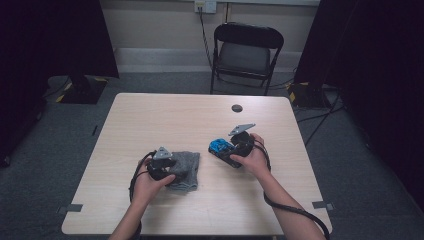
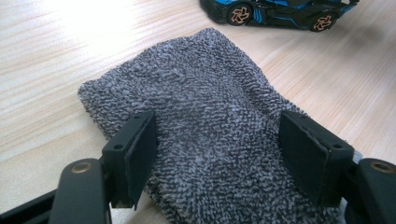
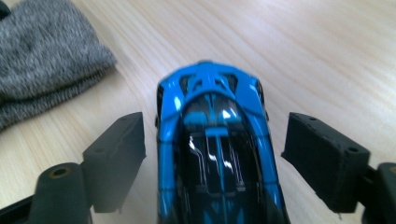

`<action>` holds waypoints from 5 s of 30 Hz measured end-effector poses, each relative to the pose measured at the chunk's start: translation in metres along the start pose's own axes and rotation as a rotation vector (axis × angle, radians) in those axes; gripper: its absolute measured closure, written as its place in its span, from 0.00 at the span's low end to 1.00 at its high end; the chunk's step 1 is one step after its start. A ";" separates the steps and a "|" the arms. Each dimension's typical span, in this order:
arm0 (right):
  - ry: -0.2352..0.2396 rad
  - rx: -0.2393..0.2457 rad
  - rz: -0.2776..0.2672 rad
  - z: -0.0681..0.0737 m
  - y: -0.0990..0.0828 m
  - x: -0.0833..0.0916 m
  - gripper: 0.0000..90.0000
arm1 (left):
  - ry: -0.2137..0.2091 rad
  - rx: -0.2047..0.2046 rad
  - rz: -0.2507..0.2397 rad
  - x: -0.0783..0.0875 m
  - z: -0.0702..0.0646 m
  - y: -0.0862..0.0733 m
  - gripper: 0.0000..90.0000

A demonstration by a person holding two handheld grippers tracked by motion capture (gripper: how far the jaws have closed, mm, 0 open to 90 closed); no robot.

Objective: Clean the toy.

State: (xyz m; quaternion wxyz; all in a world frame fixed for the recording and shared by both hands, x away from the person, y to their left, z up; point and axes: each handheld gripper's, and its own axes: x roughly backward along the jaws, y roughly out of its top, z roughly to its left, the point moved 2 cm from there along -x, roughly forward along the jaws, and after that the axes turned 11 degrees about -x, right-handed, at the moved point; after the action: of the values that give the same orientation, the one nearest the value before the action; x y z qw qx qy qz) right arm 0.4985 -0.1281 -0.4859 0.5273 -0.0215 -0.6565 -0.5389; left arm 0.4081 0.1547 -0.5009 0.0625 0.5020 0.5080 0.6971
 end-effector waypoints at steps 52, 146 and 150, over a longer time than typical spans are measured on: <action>-0.042 -0.034 0.048 -0.004 -0.024 -0.003 0.29 | 0.003 -0.018 0.007 0.000 0.000 0.001 0.31; 0.077 0.045 0.047 0.051 -0.012 0.028 0.31 | 0.009 -0.091 -0.020 -0.018 0.016 0.055 0.87; 0.071 0.059 0.046 0.053 -0.009 0.026 0.31 | -0.039 -0.119 -0.021 -0.022 0.011 0.057 0.87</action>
State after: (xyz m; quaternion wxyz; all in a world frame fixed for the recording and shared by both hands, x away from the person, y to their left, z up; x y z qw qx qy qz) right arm 0.4465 -0.1073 -0.4667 0.5630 -0.0022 -0.6523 -0.5074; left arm 0.4518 0.1217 -0.4710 0.1092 0.5056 0.4694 0.7156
